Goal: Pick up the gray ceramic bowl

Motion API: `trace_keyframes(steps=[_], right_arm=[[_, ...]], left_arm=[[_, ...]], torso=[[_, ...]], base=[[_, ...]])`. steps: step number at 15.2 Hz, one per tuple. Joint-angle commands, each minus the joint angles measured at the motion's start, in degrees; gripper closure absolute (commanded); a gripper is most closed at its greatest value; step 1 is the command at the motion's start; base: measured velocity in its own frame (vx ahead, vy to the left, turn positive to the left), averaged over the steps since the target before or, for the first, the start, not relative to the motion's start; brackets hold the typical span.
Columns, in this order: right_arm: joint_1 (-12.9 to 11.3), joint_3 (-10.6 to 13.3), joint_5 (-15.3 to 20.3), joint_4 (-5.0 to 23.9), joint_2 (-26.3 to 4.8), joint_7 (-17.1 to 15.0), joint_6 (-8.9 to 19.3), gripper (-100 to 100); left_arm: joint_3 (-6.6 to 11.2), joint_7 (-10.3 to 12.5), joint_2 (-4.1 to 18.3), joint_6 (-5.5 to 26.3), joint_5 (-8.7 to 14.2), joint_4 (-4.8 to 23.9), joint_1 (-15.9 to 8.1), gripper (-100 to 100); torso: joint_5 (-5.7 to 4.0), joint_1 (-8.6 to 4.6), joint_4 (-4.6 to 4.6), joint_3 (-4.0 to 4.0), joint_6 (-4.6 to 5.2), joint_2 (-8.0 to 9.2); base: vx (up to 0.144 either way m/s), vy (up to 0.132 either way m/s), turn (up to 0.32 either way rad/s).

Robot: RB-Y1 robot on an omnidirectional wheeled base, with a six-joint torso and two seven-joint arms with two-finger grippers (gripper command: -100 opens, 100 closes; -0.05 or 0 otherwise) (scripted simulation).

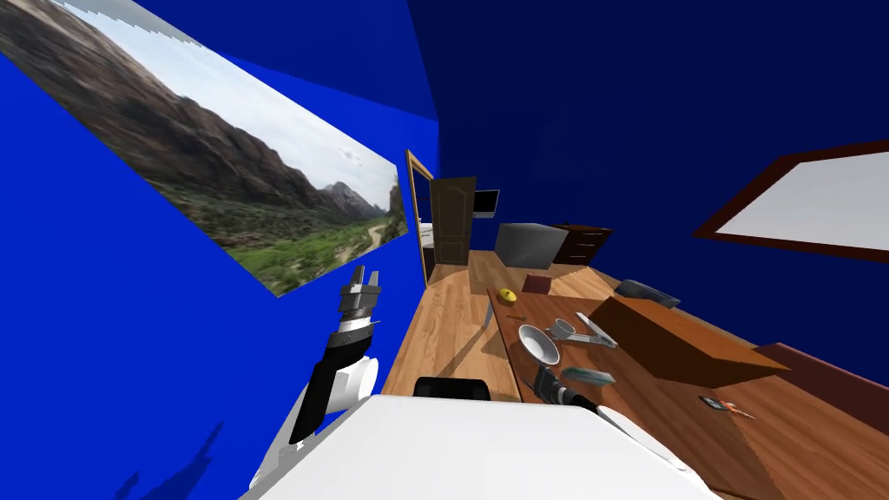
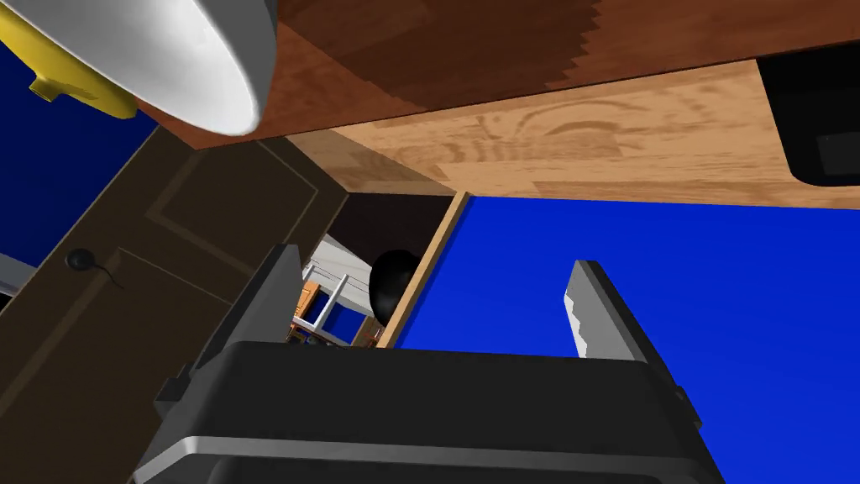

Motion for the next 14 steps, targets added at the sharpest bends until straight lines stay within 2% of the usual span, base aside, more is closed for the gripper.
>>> trace_keyframes(steps=[1, 6, 7, 8, 9, 10, 11, 13, 14], right_arm=[[-0.67, 0.67, 0.95, 2.53, -0.47, 0.95, -0.01, -100], [-1.95, 3.21, 5.41, 10.37, -2.16, 5.56, 0.63, -100], [-1.95, 3.21, 5.41, 10.61, -2.16, 5.56, 0.63, -100], [-2.2, 3.72, 6.29, 12.21, -2.46, 6.47, 0.76, -100], [-2.2, 3.72, 6.29, 12.21, -2.46, 6.47, 0.76, -100], [-2.41, 4.17, 7.07, 13.61, -2.7, 7.27, 0.88, -100], [-2.41, 4.17, 7.07, 13.61, -2.7, 7.27, 0.88, -100], [-2.83, 5.12, 8.68, 16.51, -3.15, 8.93, 1.11, -100], [-2.83, 5.12, 8.68, 16.51, -3.15, 8.93, 1.11, -100]], left_arm=[[0.0, 0.0, 0.0, 0.0, 0.0, 0.0, 0.0, 0], [0.0, 0.0, 0.0, 0.0, 0.0, 0.0, 0.01, 0], [0.0, 0.0, 0.0, 0.0, 0.0, 0.0, 0.01, 0], [0.0, 0.0, 0.0, 0.0, 0.0, 0.0, 0.01, 0], [0.0, 0.0, 0.0, 0.0, 0.0, 0.0, 0.01, 0], [0.0, 0.0, 0.0, 0.0, 0.0, 0.0, 0.01, 0], [0.0, 0.0, 0.0, 0.0, 0.0, 0.0, 0.0, 0], [0.0, 0.0, 0.0, 0.0, 0.0, 0.0, 0.0, 0], [0.0, 0.0, 0.0, 0.0, 0.0, 0.0, 0.0, 0]], torso=[[0.0, 0.0, 0.0, 0.0, 0.0, 0.0], [-0.01, -0.04, -0.05, -0.14, 0.0, -0.24], [-0.01, -0.07, -0.06, -0.16, -0.01, -0.3], [-0.02, -0.08, -0.06, -0.17, -0.01, -0.31], [-0.02, -0.07, -0.06, -0.17, 0.0, -0.31], [-0.01, -0.06, -0.05, -0.14, 0.0, -0.23], [-0.02, -0.05, -0.03, -0.09, 0.0, -0.15], [-0.01, -0.02, 0.0, 0.01, 0.01, 0.03], [0.0, -0.04, 0.0, 0.01, 0.01, 0.01]], base=[[0.101, -0.018, 0.035], [0.159, -0.021, 0.049], [0.167, -0.04, 0.034], [0.166, -0.036, 0.04], [0.131, -0.031, 0.023], [0.103, -0.031, 0.027], [0.08, -0.028, 0.023], [0.081, -0.028, 0.027], [0.117, -0.04, 0.029]])
